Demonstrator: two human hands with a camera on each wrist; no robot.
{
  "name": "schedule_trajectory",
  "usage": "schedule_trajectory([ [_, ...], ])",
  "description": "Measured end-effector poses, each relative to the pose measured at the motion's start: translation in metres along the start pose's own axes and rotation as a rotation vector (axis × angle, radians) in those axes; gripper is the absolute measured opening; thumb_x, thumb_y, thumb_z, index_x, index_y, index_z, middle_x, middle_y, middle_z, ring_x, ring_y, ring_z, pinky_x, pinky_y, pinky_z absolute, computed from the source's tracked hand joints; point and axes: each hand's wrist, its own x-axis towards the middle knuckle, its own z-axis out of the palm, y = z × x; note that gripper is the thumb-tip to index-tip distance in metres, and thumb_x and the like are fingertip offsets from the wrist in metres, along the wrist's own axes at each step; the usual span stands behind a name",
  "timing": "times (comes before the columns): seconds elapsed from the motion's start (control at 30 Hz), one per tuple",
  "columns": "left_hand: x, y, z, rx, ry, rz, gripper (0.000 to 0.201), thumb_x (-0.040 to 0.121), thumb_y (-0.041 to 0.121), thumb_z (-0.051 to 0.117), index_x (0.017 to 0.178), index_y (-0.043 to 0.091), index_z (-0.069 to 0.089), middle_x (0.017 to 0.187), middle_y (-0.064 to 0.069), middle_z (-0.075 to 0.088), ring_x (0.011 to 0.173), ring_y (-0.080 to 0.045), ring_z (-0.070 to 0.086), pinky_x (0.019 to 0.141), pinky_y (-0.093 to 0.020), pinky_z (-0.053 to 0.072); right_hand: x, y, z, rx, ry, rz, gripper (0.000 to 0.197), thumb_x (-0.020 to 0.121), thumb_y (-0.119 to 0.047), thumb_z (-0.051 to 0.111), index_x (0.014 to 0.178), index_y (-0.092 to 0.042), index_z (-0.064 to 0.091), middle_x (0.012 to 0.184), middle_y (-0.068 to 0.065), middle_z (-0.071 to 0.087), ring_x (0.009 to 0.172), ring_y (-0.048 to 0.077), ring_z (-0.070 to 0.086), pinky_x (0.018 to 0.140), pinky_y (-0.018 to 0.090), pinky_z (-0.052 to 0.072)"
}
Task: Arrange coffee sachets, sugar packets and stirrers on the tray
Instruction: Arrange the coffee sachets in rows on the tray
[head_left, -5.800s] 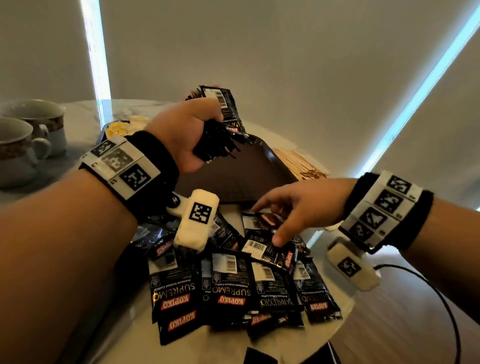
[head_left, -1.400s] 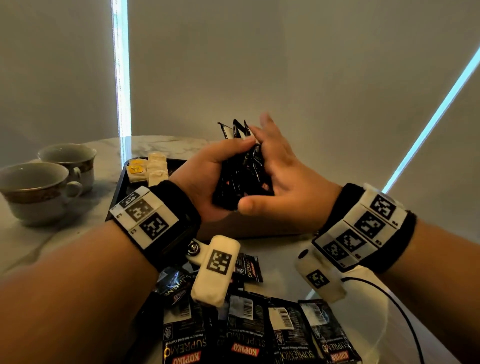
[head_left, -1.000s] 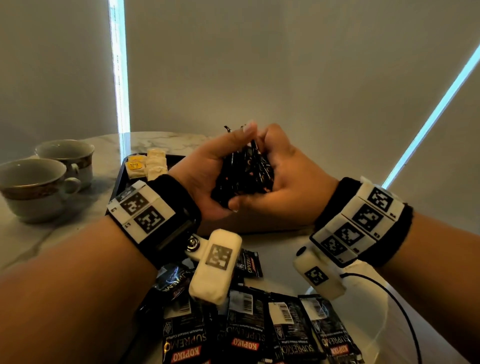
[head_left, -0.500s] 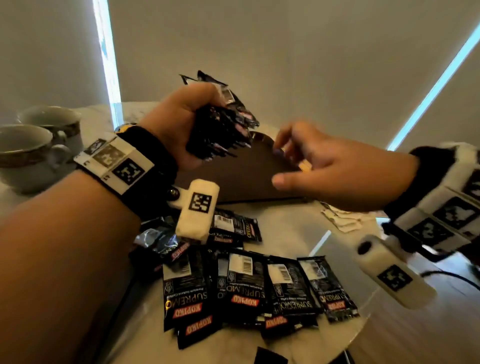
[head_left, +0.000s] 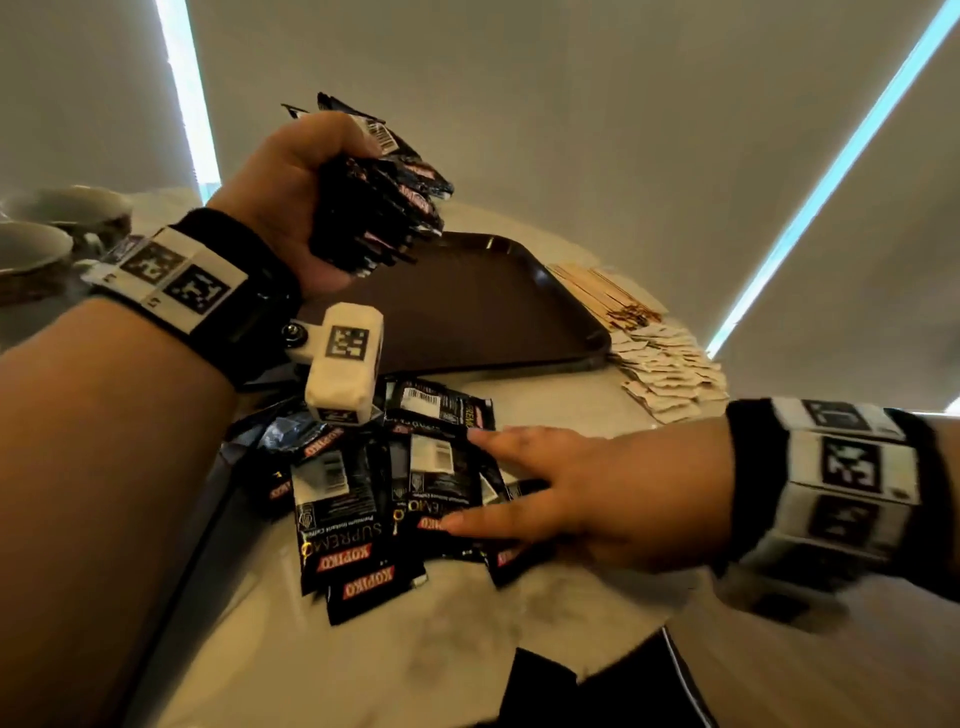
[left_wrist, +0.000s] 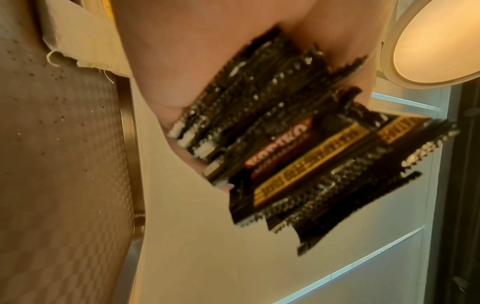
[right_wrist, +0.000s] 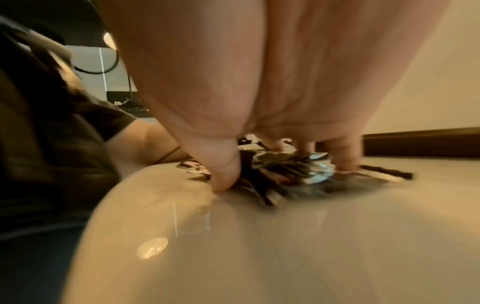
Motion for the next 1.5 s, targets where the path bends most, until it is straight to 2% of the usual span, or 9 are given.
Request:
schedule_trajectory([
  [0.2,0.004,-0.001,-0.005,0.006,0.017,-0.011,0.023,0.095,0.028,0.051,0.110,0.013,0.060,0.101,-0.007,0.072,0.094,-0.020,0.071,0.078,-0.027,0.057,0.015,0.018,-0.014,0.095,0.187,-0.065,0.071,0.101,-0.017,0.055,0.143,-0.066,0.028,0.167,-0.016,-0.007,0.153,0.008,-0.006,0.124,0.033,0.012],
  [0.33,0.006,-0.001,-0.008,-0.018,-0.011,-0.002,0.019,0.097,0.027,0.047,0.099,0.013,0.059,0.092,-0.006,0.070,0.083,-0.018,0.069,0.072,-0.024,0.055,0.000,0.021,-0.027,0.334,0.415,0.058,0.050,0.085,-0.034,0.065,0.127,-0.060,0.053,0.146,-0.019,0.034,0.133,0.011,0.046,0.105,0.031,0.047],
  [0.5,0.010,-0.003,-0.014,-0.045,-0.010,-0.006,0.021,0.093,0.027,0.053,0.103,0.010,0.059,0.092,-0.008,0.071,0.083,-0.021,0.071,0.073,-0.028,0.057,-0.001,0.001,-0.024,0.250,0.285,0.243,0.082,0.075,-0.077,0.061,0.143,-0.060,0.018,0.133,-0.016,0.031,0.108,0.005,0.052,0.095,0.032,0.052],
  [0.77,0.012,0.000,-0.022,-0.101,-0.004,0.008,0.020,0.089,0.024,0.057,0.102,0.009,0.056,0.094,-0.011,0.067,0.080,-0.023,0.071,0.069,-0.031,0.057,0.033,-0.012,-0.025,0.166,0.150,0.271,0.074,0.092,-0.061,0.055,0.148,-0.057,0.007,0.145,-0.004,0.026,0.133,0.020,0.035,0.108,0.044,0.043],
  [0.87,0.010,0.009,-0.030,-0.127,-0.009,0.049,0.026,0.086,0.024,0.059,0.107,0.009,0.057,0.095,-0.011,0.070,0.083,-0.023,0.071,0.071,-0.033,0.057,0.023,0.002,-0.050,0.238,0.120,0.193,0.073,0.091,-0.064,0.055,0.151,-0.055,0.013,0.148,-0.011,0.031,0.121,0.008,0.048,0.101,0.028,0.047],
  [1.0,0.006,0.026,-0.041,-0.147,-0.039,0.099,0.022,0.091,0.024,0.052,0.104,0.009,0.061,0.090,-0.009,0.072,0.082,-0.023,0.068,0.075,-0.033,0.053,0.011,0.026,-0.106,0.514,0.331,0.114,0.056,0.080,-0.060,0.059,0.134,-0.049,0.053,0.122,-0.028,0.059,0.105,-0.011,0.058,0.098,0.019,0.048],
  [1.17,0.004,0.033,-0.060,-0.190,0.022,0.130,0.018,0.089,0.023,0.052,0.093,0.011,0.063,0.088,-0.009,0.069,0.075,-0.023,0.068,0.065,-0.031,0.055,0.063,0.080,-0.161,1.244,0.656,-0.150,0.041,0.079,-0.033,0.075,0.113,-0.011,0.067,0.100,0.009,0.069,0.090,0.023,0.065,0.068,0.032,0.048],
  [1.33,0.007,0.019,-0.072,-0.204,0.114,0.109,0.020,0.087,0.023,0.057,0.096,0.008,0.067,0.088,-0.012,0.068,0.068,-0.023,0.067,0.058,-0.028,0.052,0.134,0.096,-0.197,1.513,0.772,-0.448,0.024,0.084,-0.005,0.064,0.104,-0.016,0.071,0.092,0.008,0.069,0.085,0.024,0.064,0.066,0.034,0.045],
  [1.5,0.017,0.004,-0.085,-0.226,0.121,0.058,0.036,0.082,0.025,0.065,0.108,0.001,0.071,0.105,-0.022,0.069,0.086,-0.033,0.068,0.081,-0.041,0.046,0.201,0.101,-0.190,1.684,0.724,-0.716,0.048,0.064,0.008,0.068,0.098,-0.024,0.080,0.104,0.007,0.069,0.098,0.023,0.060,0.078,0.037,0.047],
])
